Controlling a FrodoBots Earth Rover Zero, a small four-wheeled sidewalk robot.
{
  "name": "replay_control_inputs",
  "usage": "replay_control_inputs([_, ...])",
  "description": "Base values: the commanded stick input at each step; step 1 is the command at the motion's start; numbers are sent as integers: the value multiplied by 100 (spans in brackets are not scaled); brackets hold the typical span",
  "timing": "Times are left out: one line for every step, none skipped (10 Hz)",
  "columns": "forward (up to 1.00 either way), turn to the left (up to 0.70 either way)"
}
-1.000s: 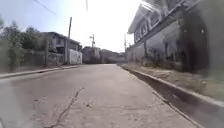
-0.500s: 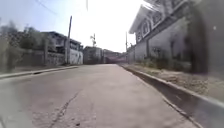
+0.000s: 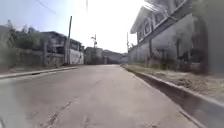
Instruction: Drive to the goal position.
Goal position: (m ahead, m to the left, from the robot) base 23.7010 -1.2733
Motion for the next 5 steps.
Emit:
replay_control_inputs([85, 0])
replay_control_inputs([85, 0])
replay_control_inputs([85, 0])
replay_control_inputs([85, 0])
replay_control_inputs([85, 0])
